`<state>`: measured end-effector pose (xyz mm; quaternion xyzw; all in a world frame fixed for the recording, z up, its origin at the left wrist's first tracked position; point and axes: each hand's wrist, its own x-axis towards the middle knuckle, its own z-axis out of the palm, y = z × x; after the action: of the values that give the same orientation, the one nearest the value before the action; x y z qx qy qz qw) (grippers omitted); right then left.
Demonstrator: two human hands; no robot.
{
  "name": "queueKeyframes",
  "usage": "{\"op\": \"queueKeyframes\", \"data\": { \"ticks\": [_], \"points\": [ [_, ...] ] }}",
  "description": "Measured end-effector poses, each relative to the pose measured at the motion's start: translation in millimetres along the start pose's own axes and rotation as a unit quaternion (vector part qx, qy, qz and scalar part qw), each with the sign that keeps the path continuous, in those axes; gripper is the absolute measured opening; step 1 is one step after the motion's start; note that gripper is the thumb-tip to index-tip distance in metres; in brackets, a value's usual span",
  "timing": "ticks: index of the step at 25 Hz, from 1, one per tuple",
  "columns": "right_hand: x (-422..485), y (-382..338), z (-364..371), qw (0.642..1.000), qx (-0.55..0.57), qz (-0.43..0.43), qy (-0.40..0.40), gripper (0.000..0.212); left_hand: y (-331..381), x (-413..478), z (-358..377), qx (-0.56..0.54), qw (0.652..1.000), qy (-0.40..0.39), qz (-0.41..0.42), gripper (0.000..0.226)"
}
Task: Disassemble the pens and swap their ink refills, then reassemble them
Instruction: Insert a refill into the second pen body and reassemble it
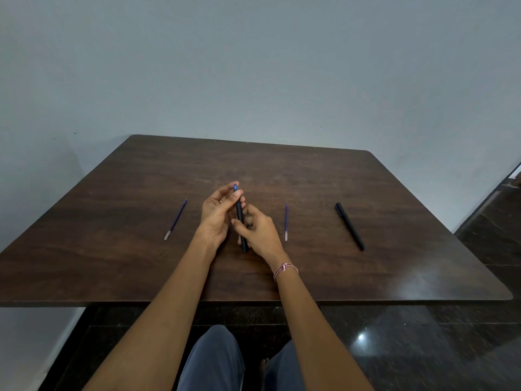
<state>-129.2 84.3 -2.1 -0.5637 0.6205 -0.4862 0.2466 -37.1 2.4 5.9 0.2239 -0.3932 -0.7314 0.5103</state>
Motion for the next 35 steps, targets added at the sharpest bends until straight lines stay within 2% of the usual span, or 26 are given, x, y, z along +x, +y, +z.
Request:
{"op": "queueKeyframes", "data": {
  "ticks": [3,5,10,20,30,35],
  "points": [
    [0.3,0.1,0.0,1.0,-0.016,-0.006,-0.004,0.012,-1.3,0.1,3.3,0.021,0.999,0.027,0.015,0.019],
    [0.3,-0.1,-0.5,1.0,-0.008,-0.007,0.001,0.015,-0.3,-0.3,3.0,0.011,1.0,0.016,0.004,0.011],
    [-0.4,-1.1,-0.4,1.0,0.009,-0.004,0.01,0.018,0.2,0.9,-2.9,-0.013,0.998,-0.038,-0.046,0.031],
    [0.2,-0.1,0.6,1.0,0.027,0.007,0.009,0.016,-0.6,0.8,1.8,0.001,1.0,0.019,-0.021,0.017],
    [0.9,1.1,-0.2,0.999,0.034,0.013,0.007,0.01,-2.1,4.2,-3.0,-0.027,0.998,-0.01,-0.05,0.025],
    [1.9,3.0,0.0,0.999,0.029,0.013,0.013,0.012,-0.2,0.9,2.3,-0.01,0.999,0.004,-0.035,0.017]
  ]
}}
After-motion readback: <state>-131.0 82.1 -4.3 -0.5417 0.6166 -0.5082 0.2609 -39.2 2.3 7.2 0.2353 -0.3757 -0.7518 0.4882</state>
